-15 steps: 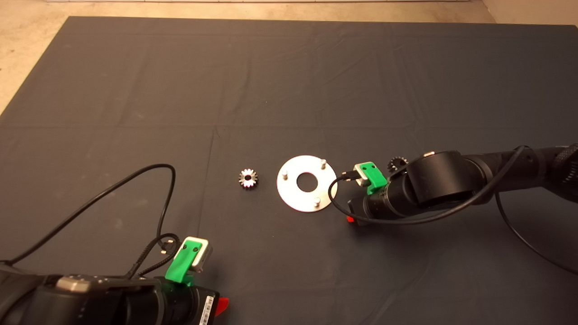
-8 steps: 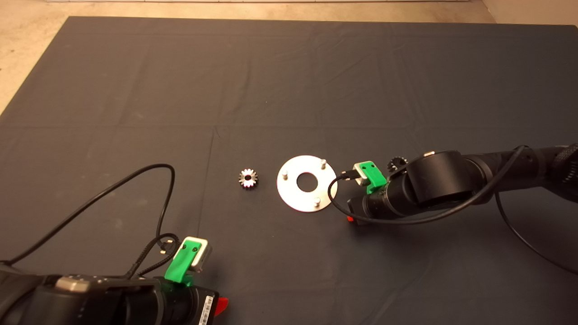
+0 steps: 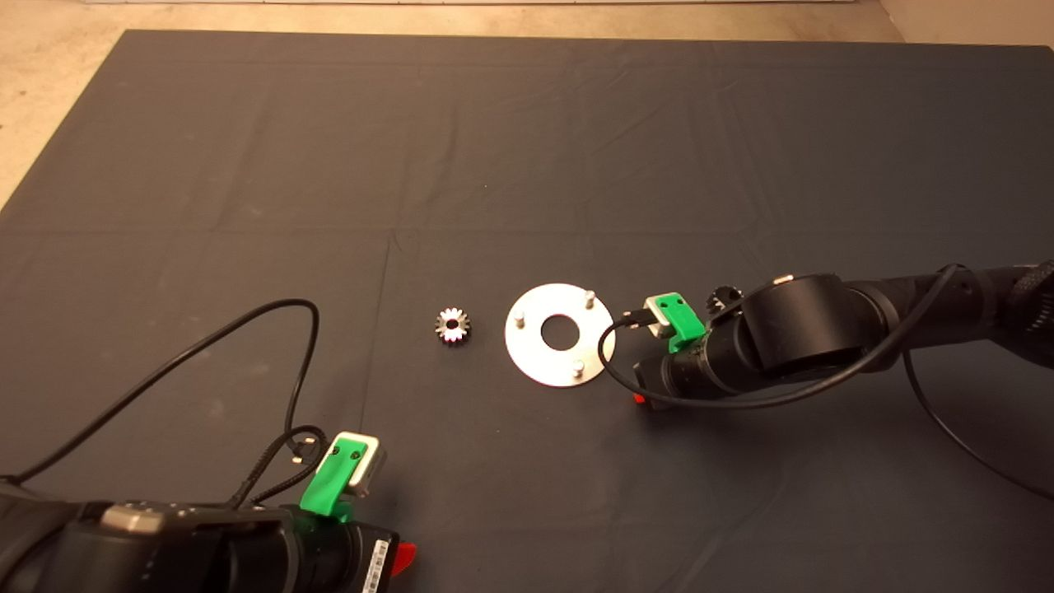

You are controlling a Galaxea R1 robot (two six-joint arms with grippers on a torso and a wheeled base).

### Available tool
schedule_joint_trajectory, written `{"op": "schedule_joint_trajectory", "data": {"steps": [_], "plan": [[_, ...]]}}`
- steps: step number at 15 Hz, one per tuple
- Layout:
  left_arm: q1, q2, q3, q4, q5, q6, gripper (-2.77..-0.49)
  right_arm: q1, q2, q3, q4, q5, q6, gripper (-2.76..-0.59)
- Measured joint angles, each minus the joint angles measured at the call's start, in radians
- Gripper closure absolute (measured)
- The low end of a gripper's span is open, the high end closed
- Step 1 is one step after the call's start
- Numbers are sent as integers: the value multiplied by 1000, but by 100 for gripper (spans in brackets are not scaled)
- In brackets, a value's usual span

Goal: Install three planetary gears onto the carrier pins

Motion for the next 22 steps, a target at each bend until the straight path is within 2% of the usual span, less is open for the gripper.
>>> {"op": "schedule_joint_trajectory", "data": {"steps": [8,13,18,22], "plan": [[0,0,0,0,0,0,-162,95,11,4,-3,-4,3,-107],[0,1,0,0,0,0,-162,142,42,4,23,-3,8,-108],[0,4,0,0,0,0,-162,150,81,3,46,-4,34,-107],[0,6,0,0,0,0,-162,151,148,-25,74,-3,41,-108]]}}
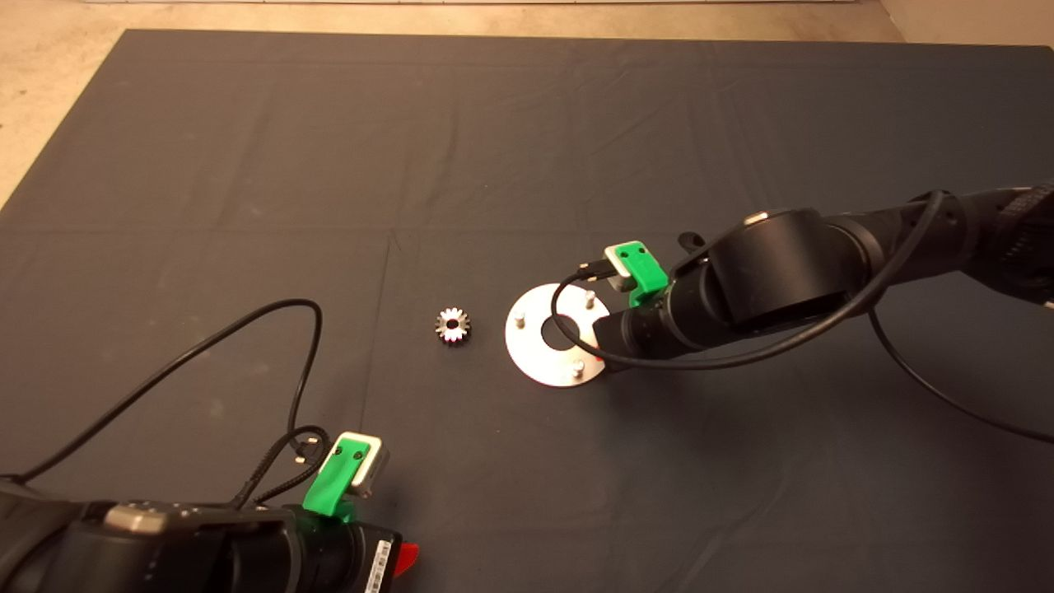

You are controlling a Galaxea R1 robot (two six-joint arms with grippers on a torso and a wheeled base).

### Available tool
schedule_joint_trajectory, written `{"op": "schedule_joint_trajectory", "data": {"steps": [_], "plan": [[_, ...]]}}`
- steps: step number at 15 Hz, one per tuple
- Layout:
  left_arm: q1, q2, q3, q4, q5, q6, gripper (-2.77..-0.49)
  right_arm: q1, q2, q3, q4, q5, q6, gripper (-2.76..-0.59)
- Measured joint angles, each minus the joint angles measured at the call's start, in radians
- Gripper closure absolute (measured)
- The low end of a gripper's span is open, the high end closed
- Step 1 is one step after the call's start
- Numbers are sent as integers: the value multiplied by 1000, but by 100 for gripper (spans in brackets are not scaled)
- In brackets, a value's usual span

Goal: Install three planetary gears onto the carrier pins

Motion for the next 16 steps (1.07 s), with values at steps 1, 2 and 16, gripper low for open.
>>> {"op": "schedule_joint_trajectory", "data": {"steps": [1,2,16], "plan": [[0,0,0,0,0,0,-162,2,14,-9,4,0,0,-107],[0,0,0,0,0,0,-162,3,24,-16,6,-1,1,-107],[0,3,0,0,0,12,-162,-16,68,-38,35,0,14,-107]]}}
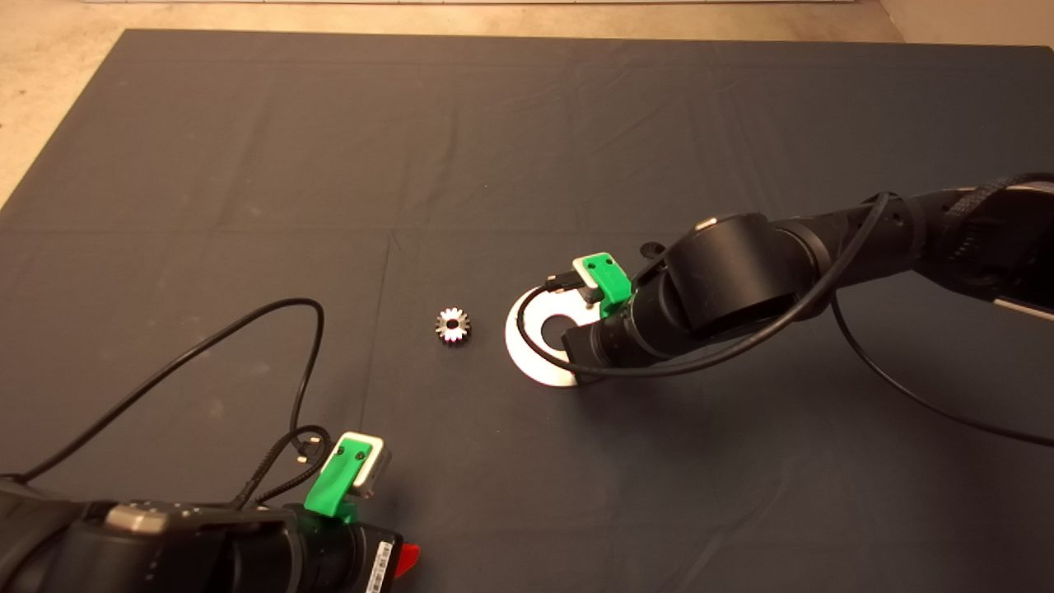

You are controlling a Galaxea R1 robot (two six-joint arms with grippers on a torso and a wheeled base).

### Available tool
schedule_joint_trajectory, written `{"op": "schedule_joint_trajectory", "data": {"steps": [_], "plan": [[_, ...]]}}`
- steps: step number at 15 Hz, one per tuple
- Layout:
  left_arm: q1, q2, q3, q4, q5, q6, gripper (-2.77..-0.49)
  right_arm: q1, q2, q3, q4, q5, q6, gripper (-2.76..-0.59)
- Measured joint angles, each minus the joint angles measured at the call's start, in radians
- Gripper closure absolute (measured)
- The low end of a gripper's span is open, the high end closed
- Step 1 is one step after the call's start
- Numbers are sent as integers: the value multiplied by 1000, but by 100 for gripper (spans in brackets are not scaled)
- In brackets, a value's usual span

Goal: Install three planetary gears onto the carrier pins

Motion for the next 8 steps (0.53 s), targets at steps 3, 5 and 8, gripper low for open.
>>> {"op": "schedule_joint_trajectory", "data": {"steps": [3,5,8], "plan": [[0,4,0,0,0,0,-162,-37,0,-9,3,0,0,-107],[0,9,0,0,-1,0,-162,-41,0,-10,4,0,0,-107],[0,14,0,0,0,0,-162,-41,1,-10,4,-1,0,-107]]}}
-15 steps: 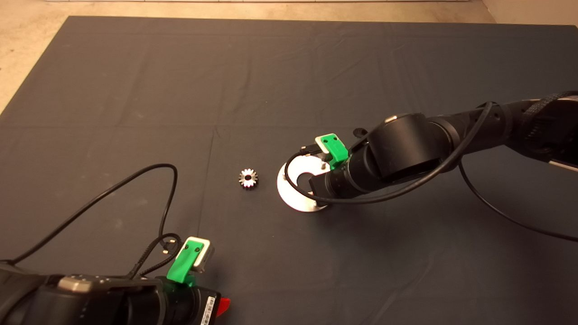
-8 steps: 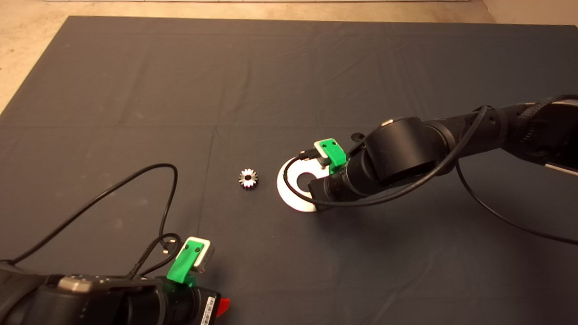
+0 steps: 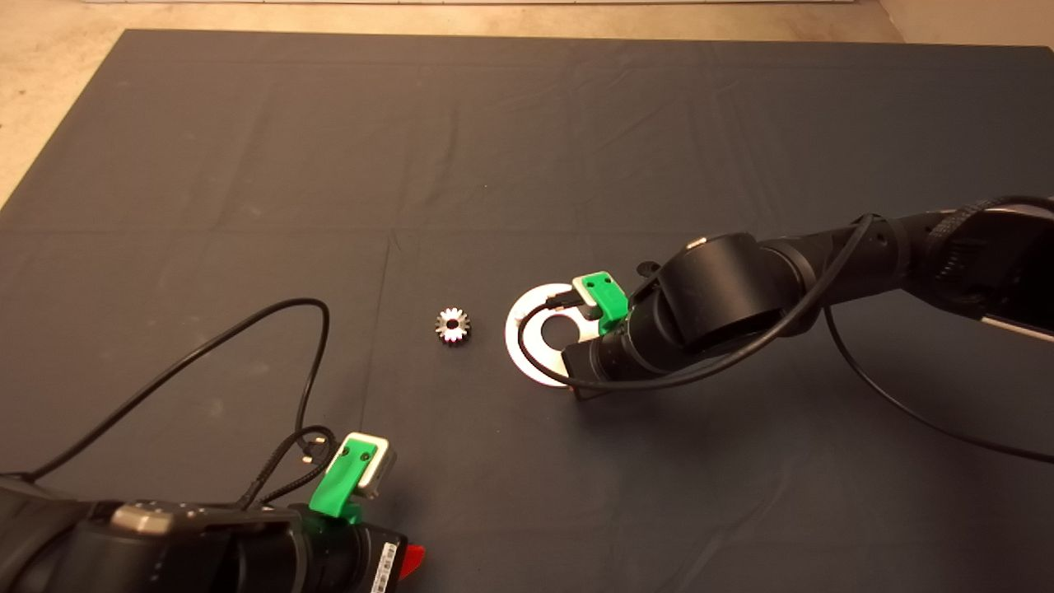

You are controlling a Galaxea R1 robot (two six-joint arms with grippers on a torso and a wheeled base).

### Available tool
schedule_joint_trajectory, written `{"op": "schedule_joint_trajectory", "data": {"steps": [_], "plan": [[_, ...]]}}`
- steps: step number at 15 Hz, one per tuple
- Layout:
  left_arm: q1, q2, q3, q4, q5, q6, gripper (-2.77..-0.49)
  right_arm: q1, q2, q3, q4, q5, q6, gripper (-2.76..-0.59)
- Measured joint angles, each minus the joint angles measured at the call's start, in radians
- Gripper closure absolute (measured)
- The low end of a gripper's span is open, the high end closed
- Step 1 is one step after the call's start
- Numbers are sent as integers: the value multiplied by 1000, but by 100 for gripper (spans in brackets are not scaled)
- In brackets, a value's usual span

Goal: Install three planetary gears onto the carrier pins

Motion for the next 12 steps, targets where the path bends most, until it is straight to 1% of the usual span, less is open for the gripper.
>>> {"op": "schedule_joint_trajectory", "data": {"steps": [1,4,6,10,12], "plan": [[0,1,0,0,0,0,-162,0,0,0,0,0,0,-107],[0,3,0,0,0,0,-162,0,10,-7,3,-9,0,-107],[0,3,0,0,1,0,-162,1,16,-12,3,-10,0,-107],[0,5,0,0,0,0,-162,3,30,-22,3,-10,0,-107],[0,5,0,0,0,0,-162,6,30,-27,3,-5,0,-107]]}}
